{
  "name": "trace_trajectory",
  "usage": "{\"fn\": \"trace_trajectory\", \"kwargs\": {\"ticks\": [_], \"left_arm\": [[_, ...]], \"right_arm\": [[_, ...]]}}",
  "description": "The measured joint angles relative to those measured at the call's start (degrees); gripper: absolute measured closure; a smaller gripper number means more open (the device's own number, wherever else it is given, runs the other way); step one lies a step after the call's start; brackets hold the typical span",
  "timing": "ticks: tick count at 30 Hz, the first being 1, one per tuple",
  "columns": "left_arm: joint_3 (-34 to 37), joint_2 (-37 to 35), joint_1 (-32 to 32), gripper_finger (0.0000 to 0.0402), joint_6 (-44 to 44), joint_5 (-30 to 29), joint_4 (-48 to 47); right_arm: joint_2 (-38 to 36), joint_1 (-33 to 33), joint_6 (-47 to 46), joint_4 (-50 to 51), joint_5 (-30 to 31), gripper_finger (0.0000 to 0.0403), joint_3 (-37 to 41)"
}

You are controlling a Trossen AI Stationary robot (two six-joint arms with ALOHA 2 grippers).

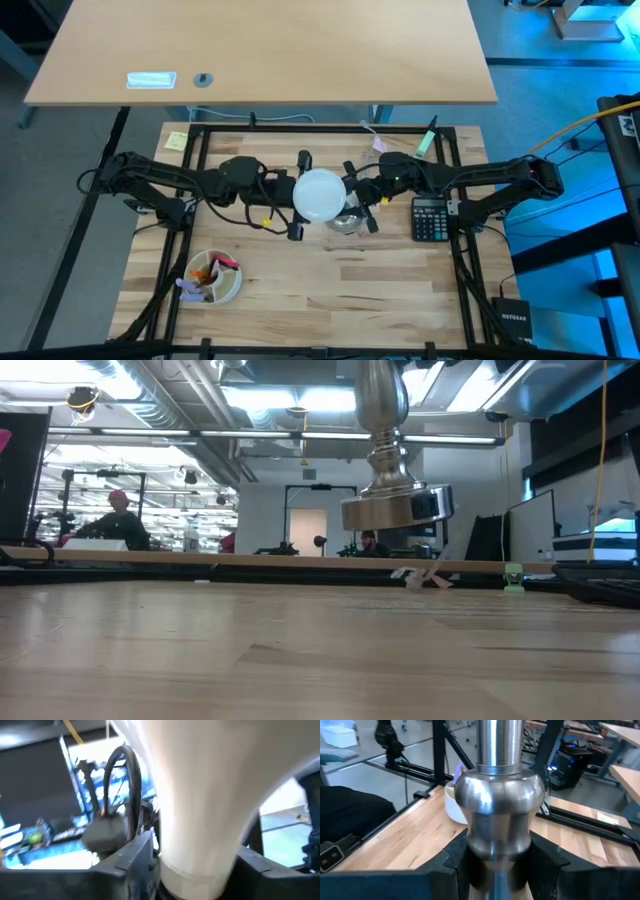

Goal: Screw lightbulb
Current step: Insert the lightbulb into the silver lamp

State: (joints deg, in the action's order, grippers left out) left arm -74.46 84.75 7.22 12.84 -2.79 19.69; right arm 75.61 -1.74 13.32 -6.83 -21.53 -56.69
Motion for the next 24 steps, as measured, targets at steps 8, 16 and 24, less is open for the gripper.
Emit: {"fn": "trace_trajectory", "kwargs": {"ticks": [8, 16, 24], "left_arm": [[0.0, -0.9, 0.2, 0.0142, -1.9, -4.1, -0.9], [0.1, -6.3, 1.8, 0.0115, -2.1, -7.7, -7.6], [0.0, -12.0, 2.6, 0.0116, -5.6, -12.3, -21.0]], "right_arm": [[0.0, 0.0, -0.6, -0.1, 4.9, 0.0263, 0.0], [-0.3, -0.1, -1.2, -0.5, 9.0, 0.0263, -0.2], [-0.3, -0.1, -1.2, -0.5, 9.1, 0.0263, -0.2]]}}
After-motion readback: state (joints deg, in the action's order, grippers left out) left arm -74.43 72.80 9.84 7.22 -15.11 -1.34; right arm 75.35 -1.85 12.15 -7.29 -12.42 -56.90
